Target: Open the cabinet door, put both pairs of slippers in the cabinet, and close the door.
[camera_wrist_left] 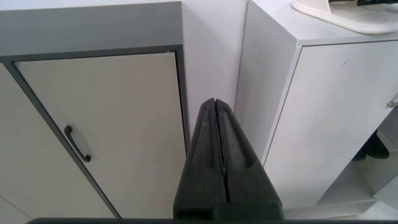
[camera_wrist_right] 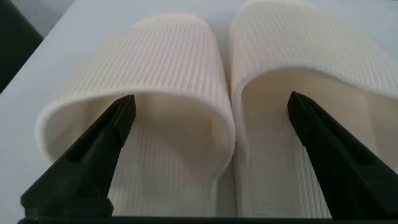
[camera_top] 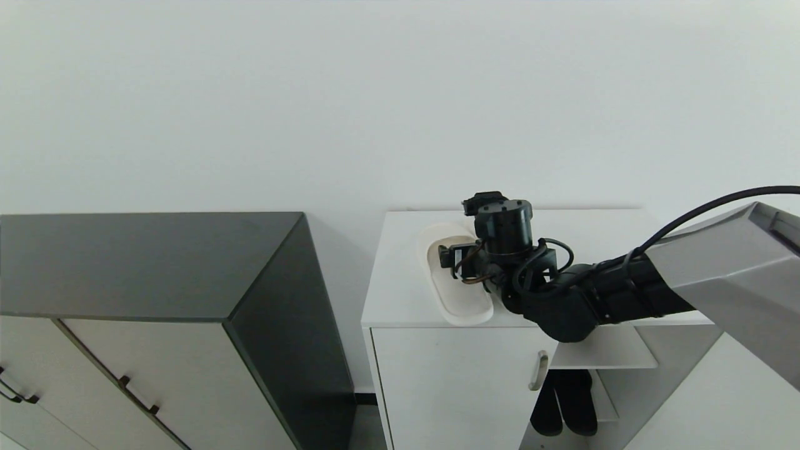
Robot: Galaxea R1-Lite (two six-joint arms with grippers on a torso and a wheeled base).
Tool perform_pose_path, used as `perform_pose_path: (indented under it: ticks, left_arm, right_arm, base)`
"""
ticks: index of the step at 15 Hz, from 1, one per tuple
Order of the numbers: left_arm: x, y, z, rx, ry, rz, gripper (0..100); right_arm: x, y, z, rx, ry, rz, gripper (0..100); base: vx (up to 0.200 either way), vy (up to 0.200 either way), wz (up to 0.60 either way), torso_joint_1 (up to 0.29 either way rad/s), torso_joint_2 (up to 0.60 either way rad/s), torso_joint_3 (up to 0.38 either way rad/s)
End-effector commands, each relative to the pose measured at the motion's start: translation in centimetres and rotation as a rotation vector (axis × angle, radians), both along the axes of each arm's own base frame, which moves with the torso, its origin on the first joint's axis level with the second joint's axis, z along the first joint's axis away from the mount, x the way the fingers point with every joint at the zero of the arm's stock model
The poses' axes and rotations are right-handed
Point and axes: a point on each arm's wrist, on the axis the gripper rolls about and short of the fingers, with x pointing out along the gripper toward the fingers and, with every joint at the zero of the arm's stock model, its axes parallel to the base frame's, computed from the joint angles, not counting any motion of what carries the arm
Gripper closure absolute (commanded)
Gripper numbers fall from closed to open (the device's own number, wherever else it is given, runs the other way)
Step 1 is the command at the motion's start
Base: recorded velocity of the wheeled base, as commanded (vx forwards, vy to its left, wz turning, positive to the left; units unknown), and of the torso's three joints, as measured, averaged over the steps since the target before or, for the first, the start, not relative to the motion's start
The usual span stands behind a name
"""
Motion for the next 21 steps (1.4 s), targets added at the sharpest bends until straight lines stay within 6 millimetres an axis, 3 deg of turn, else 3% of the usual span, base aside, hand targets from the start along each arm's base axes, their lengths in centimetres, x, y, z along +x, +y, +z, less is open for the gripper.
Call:
perform_pose_path:
  ticks: [1,3,4,9,13,17,21]
  left_arm:
    - [0.0,0.0,0.0,0.000,0.000,0.000,100]
    - [0.0,0.0,0.0,0.000,0.002,0.000,100]
    - [0.0,0.0,0.0,-0.002,0.002,0.000,100]
    - [0.0,0.0,0.0,-0.002,0.002,0.000,100]
    - [0.0,0.0,0.0,-0.002,-0.001,0.000,100]
    - [0.0,0.0,0.0,-0.002,0.002,0.000,100]
    - [0.0,0.0,0.0,-0.002,-0.001,0.000,100]
  right_arm:
    - [1.3,0.4,-0.7,0.000,-0.004,-0.011,0]
    - [2.2,0.2,-0.6,0.012,-0.018,-0.025,0]
    - [2.1,0.2,-0.5,0.011,-0.020,-0.025,100]
    - [1.3,0.0,1.1,0.026,-0.044,-0.021,100]
    - [-1.3,-0.1,2.6,0.014,-0.047,0.015,100]
    - [-6.7,-1.6,3.6,-0.004,-0.017,0.126,100]
    - [-11.9,-5.0,3.9,-0.008,0.006,0.211,100]
  base:
    - [0.000,0.000,0.00,0.000,0.00,0.000]
    - [0.000,0.000,0.00,0.000,0.00,0.000]
    - [0.000,0.000,0.00,0.000,0.00,0.000]
    - [0.000,0.000,0.00,0.000,0.00,0.000]
    - [0.000,0.000,0.00,0.000,0.00,0.000]
    - [0.000,0.000,0.00,0.000,0.00,0.000]
    - [0.000,0.000,0.00,0.000,0.00,0.000]
